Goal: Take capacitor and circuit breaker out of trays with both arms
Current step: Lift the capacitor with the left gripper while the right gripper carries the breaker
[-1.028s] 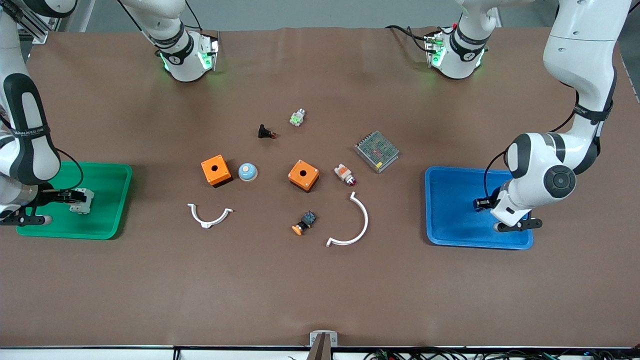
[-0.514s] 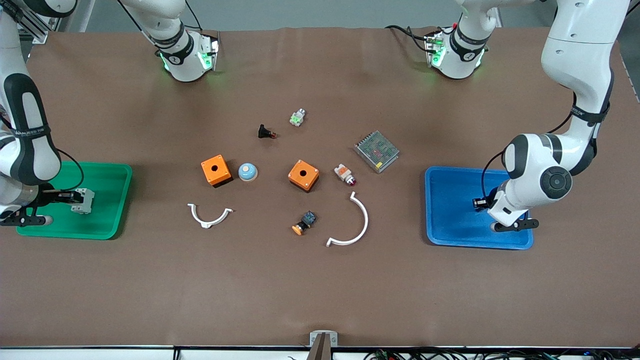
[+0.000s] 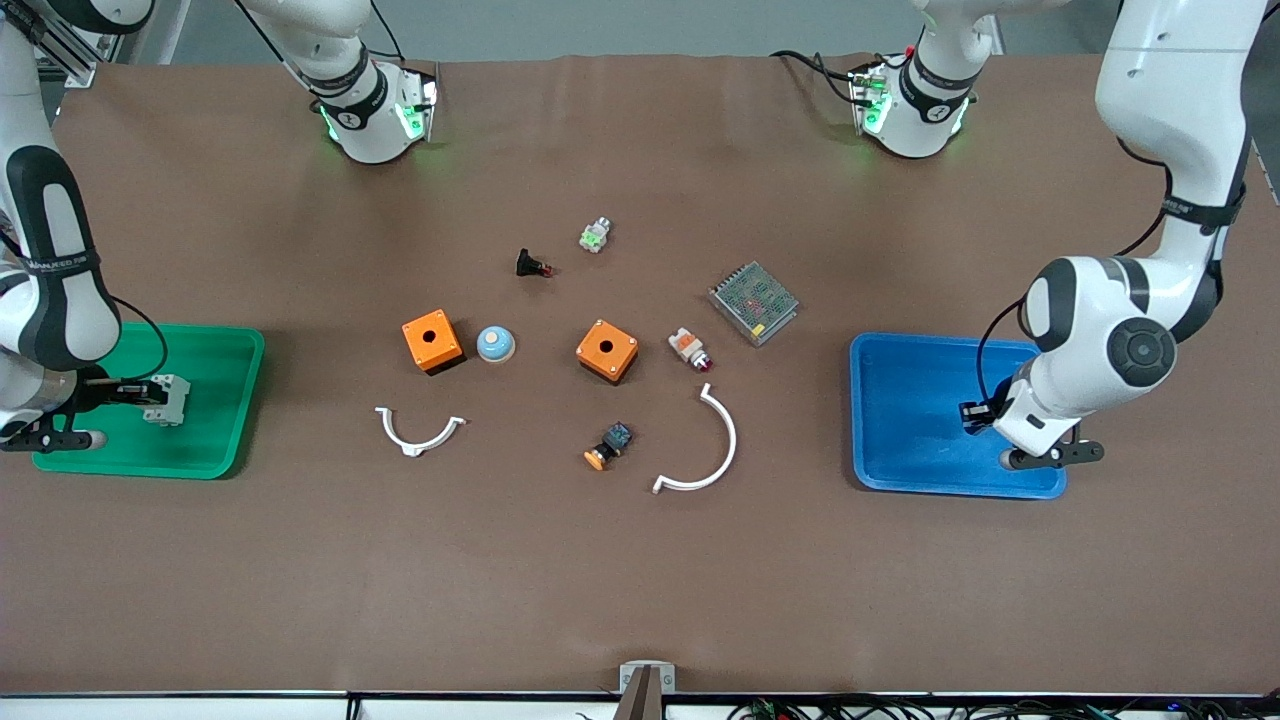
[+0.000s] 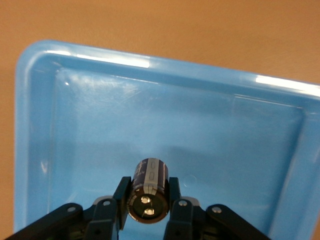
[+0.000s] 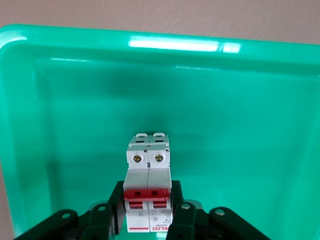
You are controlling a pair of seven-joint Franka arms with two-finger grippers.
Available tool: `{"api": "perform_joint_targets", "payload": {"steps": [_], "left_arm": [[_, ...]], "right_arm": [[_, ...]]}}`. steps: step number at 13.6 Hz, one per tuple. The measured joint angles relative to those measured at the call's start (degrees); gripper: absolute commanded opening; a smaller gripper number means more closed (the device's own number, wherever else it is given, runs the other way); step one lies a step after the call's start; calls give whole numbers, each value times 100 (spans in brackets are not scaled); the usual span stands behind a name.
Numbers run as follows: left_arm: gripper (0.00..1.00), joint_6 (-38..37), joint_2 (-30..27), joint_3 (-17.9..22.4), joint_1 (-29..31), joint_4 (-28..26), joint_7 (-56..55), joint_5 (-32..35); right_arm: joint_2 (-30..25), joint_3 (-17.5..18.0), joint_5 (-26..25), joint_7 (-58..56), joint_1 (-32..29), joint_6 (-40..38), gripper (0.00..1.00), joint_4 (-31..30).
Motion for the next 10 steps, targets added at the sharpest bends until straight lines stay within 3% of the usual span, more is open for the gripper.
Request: {"api": "perform_joint_targets", "payload": {"steps": [5,10], "left_arm": [[0,-711,-797,-465,-15,15,-75,-1],[0,-1076,-928,-1207,-50,217,-1220,-2]], "right_arm": [[-1109,54,1,379,523,-1499,23,192],[-1719,118,19,1888,1854,-2612,23,137]]}}
